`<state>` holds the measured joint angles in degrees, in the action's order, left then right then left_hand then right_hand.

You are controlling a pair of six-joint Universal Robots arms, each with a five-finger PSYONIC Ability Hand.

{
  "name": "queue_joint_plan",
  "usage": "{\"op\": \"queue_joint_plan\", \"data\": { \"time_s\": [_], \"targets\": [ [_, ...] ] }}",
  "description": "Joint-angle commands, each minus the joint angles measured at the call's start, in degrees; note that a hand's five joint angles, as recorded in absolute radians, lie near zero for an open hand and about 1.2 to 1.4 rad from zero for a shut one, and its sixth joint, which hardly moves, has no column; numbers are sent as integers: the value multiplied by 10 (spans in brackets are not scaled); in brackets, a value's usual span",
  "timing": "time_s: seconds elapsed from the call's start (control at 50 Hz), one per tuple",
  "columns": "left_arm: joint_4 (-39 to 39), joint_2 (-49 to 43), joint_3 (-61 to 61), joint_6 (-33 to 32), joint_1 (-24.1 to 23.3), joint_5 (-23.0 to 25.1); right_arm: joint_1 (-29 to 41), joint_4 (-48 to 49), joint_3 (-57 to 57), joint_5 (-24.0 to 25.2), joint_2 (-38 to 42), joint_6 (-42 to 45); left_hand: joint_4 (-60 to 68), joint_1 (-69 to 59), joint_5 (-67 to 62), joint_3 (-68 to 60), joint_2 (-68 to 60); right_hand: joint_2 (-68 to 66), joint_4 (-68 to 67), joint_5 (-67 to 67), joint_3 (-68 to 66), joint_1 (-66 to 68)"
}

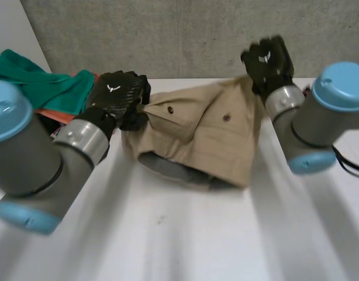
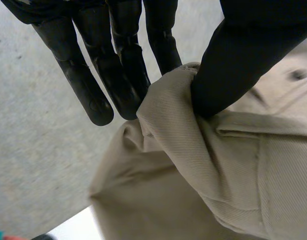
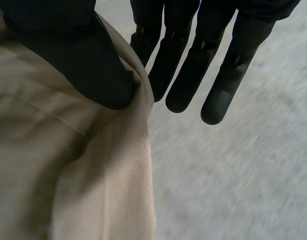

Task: Fold the laundry.

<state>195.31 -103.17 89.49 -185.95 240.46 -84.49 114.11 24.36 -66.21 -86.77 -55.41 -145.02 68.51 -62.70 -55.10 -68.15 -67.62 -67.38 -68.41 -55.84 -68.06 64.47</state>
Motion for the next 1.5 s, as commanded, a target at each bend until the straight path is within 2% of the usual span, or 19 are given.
{"op": "queue_joint_plan", "data": {
  "time_s": [0.02, 0.12, 0.14, 0.16, 0.18, 0.2, 0.24, 0.36, 0.52, 0.66, 0.78, 0.92, 1.14, 1.22, 1.24, 1.26, 1.28, 1.4, 1.5],
  "targets": [
    [23, 68, 110, 66, -82, 2, 6, 89, 135, 71, 111, -104, 115, -173, -149, -118, -124, -126, -116, -142, -119, 155],
    [54, -21, 113, 109, -184, -2, 6, 112, 148, 150, 164, -136, 115, -173, -149, -118, -124, -126, -116, -142, -119, 155],
    [55, -40, 107, 113, -197, -2, 5, 108, 151, 158, 176, -139, 115, -173, -149, -118, -124, 120, 130, 104, 126, -91],
    [55, -55, 99, 117, -206, -2, 5, 104, 151, 158, 179, -140, 19, -77, -53, -22, -27, 299, 309, 283, 305, -270],
    [53, -78, 82, 121, -215, -3, 1, 99, 150, 156, 181, -141, -201, 143, 166, 197, 192, 465, 476, 450, 472, -436],
    [53, -85, 74, 121, -217, -4, -2, 84, 147, 148, 180, -140, -293, 235, 259, 289, 284, 574, 584, 558, 581, -545],
    [43, -100, 54, 120, -218, -9, -2, 48, 146, 123, 173, -141, -434, 376, 400, 431, 425, 574, 584, 558, 581, -545],
    [19, -72, 45, 114, -205, -36, -6, -90, 147, 40, 88, -135, -460, 402, 426, 457, 451, 574, 584, 558, 581, -545],
    [21, 55, 118, 101, -91, -43, -38, -339, 109, -35, -23, -151, -474, 416, 439, 470, 465, 574, 584, 558, 581, -545],
    [20, 72, 176, 98, -28, -38, -47, -428, -20, -53, -94, -246, -462, 404, 428, 458, 453, 574, 584, 558, 581, -545],
    [23, 1, 190, 69, -23, -14, -86, -418, -142, -17, -120, -311, -464, 405, 429, 460, 455, 574, 584, 558, 581, -545],
    [37, -84, 155, 17, -33, -8, -99, -322, -241, 36, -118, -337, -464, 405, 429, 460, 455, 570, 580, 554, 577, -541],
    [68, -203, 66, 6, -85, -10, -91, -226, -255, 41, -68, -337, -442, 384, 408, 438, 433, 339, 350, 324, 346, -310],
    [68, -231, 38, 5, -92, -13, -89, -203, -252, 42, -50, -336, -321, 263, 287, 318, 312, 188, 199, 173, 195, -159],
    [68, -237, 32, 5, -92, -14, -86, -195, -250, 41, -44, -335, -256, 198, 221, 252, 247, 20, 30, 4, 26, 9],
    [69, -244, 25, 5, -93, -14, -86, -192, -249, 41, -44, -333, -125, 67, 91, 121, 116, -84, -73, -99, -77, 113],
    [71, -250, 17, 5, -94, -15, -84, -188, -249, 41, -44, -331, 111, -169, -145, -115, -120, -126, -115, -141, -119, 155],
    [107, -209, -5, 5, -97, -65, -79, -172, -234, 40, -79, -306, 115, -173, -149, -118, -124, -126, -116, -142, -119, 155],
    [142, -66, 2, 6, -89, -89, -83, -177, -213, 41, -190, -237, 115, -173, -149, -118, -124, -126, -116, -142, -119, 155]
  ]
}}
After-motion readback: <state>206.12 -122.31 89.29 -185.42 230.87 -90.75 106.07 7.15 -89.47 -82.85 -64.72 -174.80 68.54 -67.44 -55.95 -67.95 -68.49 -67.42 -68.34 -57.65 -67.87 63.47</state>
